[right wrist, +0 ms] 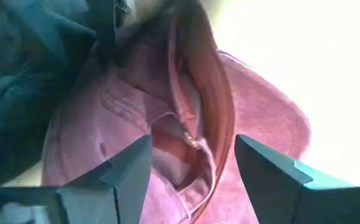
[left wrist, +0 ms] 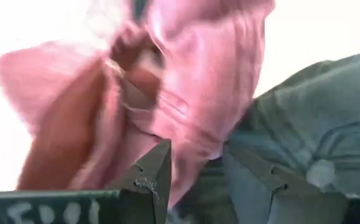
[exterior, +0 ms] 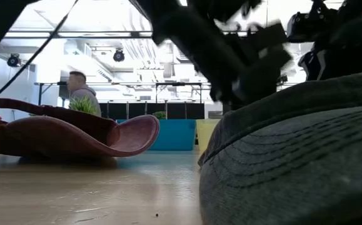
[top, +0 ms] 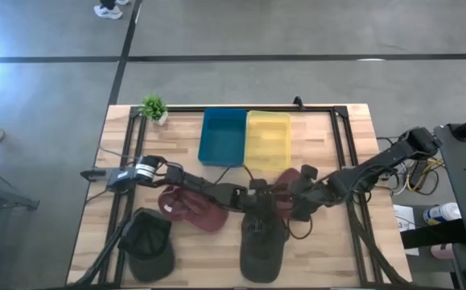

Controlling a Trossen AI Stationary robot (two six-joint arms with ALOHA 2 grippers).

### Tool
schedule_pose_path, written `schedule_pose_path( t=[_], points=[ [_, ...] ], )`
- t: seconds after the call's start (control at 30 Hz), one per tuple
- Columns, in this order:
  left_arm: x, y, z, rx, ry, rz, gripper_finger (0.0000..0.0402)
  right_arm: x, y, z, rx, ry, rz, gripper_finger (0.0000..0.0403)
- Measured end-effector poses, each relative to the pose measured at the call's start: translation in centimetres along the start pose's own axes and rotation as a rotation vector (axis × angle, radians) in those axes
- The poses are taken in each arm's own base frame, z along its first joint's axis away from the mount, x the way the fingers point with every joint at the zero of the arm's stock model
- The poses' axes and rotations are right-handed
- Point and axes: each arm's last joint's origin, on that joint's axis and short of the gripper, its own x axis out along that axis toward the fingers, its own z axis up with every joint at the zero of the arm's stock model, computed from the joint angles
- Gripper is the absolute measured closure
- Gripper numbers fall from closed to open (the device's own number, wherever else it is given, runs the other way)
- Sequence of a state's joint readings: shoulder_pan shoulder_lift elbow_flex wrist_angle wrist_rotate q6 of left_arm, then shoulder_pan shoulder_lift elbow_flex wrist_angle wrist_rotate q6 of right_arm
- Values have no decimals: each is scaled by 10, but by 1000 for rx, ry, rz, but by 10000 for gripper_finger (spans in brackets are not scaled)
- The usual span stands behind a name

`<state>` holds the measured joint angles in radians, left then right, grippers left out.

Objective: Pick & Place hat
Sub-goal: Put the bottom red cap into the blue bin

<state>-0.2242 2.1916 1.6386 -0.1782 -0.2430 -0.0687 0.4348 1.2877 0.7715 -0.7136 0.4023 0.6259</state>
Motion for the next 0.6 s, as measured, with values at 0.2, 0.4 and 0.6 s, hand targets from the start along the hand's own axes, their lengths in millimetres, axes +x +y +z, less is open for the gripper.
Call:
schedule_pose_path(
  t=[0.2, 0.4, 0.6],
  points=[
    [-28, 5, -5, -63, -73, 12, 264, -22, -7, 1, 22, -78, 52, 179],
    [-64, 18, -18, -104, -170, 46, 264, -29, -9, 2, -71, -134, 71, 179],
    [-81, 24, -43, -31, -176, 56, 264, 8, -1, 10, -161, -169, 89, 179]
  ],
)
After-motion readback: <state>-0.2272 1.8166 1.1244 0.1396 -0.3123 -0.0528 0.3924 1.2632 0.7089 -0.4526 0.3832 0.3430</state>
